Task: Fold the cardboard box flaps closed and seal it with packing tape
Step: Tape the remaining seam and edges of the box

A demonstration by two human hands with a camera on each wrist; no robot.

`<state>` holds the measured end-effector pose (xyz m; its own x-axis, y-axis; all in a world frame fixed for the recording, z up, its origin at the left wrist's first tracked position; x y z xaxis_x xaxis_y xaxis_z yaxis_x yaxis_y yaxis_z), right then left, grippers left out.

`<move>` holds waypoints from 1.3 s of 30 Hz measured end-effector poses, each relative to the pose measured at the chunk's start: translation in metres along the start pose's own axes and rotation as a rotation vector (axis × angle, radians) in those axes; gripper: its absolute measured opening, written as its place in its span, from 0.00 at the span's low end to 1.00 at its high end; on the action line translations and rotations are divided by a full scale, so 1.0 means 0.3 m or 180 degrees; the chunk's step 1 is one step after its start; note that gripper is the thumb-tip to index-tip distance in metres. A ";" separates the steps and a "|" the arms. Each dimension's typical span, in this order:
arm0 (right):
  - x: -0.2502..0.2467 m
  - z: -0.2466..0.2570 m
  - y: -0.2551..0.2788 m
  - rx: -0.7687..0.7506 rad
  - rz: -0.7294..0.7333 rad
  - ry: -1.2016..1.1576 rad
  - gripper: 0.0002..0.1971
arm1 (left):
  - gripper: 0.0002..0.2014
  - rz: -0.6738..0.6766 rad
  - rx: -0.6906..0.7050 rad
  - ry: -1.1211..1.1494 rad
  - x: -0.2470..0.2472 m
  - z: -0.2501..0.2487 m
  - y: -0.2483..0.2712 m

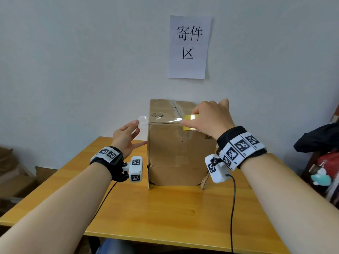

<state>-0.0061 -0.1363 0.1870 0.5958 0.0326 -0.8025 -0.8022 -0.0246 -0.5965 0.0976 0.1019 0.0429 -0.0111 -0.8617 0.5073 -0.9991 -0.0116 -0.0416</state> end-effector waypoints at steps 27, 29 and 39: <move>0.016 -0.015 -0.021 0.0129 -0.0074 -0.0034 0.26 | 0.08 -0.0286 -0.0098 -0.0642 0.057 0.062 -0.059; 0.019 -0.008 -0.023 0.0117 -0.0061 -0.0018 0.27 | 0.09 -0.0344 -0.0038 -0.0653 0.055 0.068 -0.063; 0.033 0.017 -0.030 0.0034 -0.0120 0.0030 0.26 | 0.36 -0.0410 -0.0825 -0.1373 0.003 0.139 -0.070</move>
<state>0.0069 -0.1307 0.1845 0.6258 0.0240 -0.7796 -0.7796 -0.0129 -0.6262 0.1203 0.0802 0.0083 0.0762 -0.9929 0.0910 -0.9693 -0.0523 0.2401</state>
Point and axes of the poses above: each hand's wrist, its own y-axis away from the middle knuckle, its own x-axis out of the palm, z = x × y, the point moved 7 cm from there along -y, towards the middle knuckle, and after that the axes turned 1 degree about x, right-handed, at the moved point
